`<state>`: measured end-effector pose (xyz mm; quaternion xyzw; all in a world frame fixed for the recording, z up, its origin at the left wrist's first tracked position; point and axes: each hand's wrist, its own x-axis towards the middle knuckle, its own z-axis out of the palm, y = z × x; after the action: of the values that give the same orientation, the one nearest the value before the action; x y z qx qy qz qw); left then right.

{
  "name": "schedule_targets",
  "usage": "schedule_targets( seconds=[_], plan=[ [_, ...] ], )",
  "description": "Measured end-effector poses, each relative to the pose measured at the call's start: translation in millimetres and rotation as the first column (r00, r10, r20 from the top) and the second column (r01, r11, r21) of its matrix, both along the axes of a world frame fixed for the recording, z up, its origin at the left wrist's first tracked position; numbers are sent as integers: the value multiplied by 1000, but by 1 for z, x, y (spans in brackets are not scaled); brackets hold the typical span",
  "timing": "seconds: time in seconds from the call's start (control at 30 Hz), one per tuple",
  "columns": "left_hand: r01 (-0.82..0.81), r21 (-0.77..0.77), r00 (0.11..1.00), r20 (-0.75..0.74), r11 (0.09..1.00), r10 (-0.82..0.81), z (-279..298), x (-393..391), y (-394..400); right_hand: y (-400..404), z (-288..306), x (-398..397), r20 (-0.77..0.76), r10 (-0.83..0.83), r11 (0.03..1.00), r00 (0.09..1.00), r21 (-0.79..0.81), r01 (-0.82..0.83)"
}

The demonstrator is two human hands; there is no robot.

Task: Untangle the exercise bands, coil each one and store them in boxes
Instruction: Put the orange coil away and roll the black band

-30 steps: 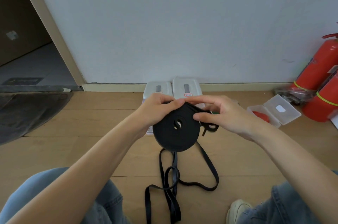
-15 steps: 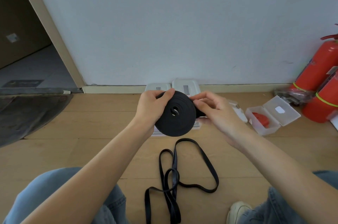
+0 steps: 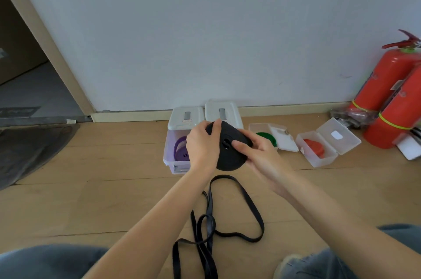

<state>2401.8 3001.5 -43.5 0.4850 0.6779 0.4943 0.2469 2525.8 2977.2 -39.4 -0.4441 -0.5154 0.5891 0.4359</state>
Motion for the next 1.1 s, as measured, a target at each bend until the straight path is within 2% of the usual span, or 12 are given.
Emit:
schedule_targets(
  seconds=[0.1,0.23,0.3,0.43,0.53,0.6,0.73,0.8,0.83,0.93,1.1],
  plan=[
    [19,-64,1000,-15,998,-20,-33,0,19,22,-27,0,80,-9,1000,997,-29,12],
    [219,-268,975,40,938,-217,-93,-10,50,60,-84,1,240,-29,986,970,-150,67],
    [290,-323,957,72,901,-282,-118,-21,71,87,-109,10,317,-63,977,946,-172,123],
    [284,-323,942,-83,903,-326,-165,-48,116,155,-146,32,420,-120,958,899,-190,216],
    [295,-325,895,-236,899,-379,-198,-58,151,198,-175,32,424,-109,957,899,-199,210],
    [354,-359,793,-374,864,-481,-219,-58,170,219,-196,27,446,-92,962,891,-192,196],
    [401,-519,453,-604,755,-656,-261,-55,188,248,-225,18,474,-48,961,879,-217,169],
    [419,-492,400,-654,763,-642,-269,-54,188,262,-233,13,485,-23,959,874,-235,156],
    [461,-434,419,-663,774,-621,-268,-54,185,269,-237,10,491,-10,958,871,-246,150],
    [569,-188,558,-627,801,-544,-270,-59,168,281,-254,-2,572,29,952,820,-267,152],
    [535,-212,664,-493,818,-562,-272,-64,174,280,-294,-20,751,125,949,649,-281,143]
  ],
)
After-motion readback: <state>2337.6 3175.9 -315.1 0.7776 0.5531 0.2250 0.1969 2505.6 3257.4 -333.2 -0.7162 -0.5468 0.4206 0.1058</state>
